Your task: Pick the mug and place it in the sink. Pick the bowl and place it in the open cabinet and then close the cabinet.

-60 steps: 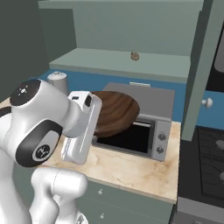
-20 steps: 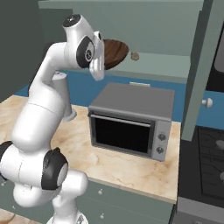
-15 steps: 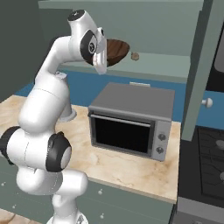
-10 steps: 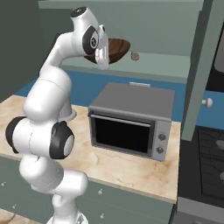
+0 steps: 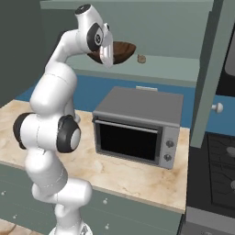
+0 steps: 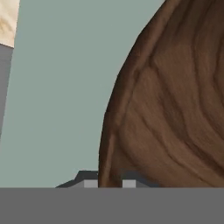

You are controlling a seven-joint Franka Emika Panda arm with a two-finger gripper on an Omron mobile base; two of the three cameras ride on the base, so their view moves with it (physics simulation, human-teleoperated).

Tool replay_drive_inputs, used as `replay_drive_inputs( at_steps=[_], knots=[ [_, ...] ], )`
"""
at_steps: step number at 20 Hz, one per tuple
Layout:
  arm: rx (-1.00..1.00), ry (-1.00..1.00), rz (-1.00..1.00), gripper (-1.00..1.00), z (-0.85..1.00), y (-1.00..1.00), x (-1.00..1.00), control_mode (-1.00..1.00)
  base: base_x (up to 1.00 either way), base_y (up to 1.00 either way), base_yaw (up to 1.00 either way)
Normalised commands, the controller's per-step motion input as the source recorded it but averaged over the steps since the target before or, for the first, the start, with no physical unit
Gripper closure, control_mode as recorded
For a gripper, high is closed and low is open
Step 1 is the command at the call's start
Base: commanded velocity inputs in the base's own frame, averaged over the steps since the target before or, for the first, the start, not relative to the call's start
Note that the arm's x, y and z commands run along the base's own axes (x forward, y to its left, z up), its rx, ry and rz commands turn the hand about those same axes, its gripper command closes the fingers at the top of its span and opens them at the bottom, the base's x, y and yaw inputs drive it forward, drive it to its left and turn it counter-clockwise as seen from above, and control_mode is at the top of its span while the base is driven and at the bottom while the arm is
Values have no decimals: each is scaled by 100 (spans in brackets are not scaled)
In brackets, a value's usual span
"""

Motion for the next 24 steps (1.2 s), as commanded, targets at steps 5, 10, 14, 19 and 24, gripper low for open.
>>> replay_drive_inputs(
  at_steps=[5, 10, 14, 19, 24],
  knots=[
    [0, 0, 0, -100, 0, 10, 29, -100, 0, 0, 0],
    [0, 0, 0, -100, 0, 3, 17, -100, 0, 0, 0],
    [0, -11, 0, -100, 1, 0, -2, -100, 0, 0, 0],
    [0, -16, 1, -100, 1, 0, -60, -100, 0, 0, 0],
    [0, -13, 4, -100, 0, 0, -90, -100, 0, 0, 0]
  ],
)
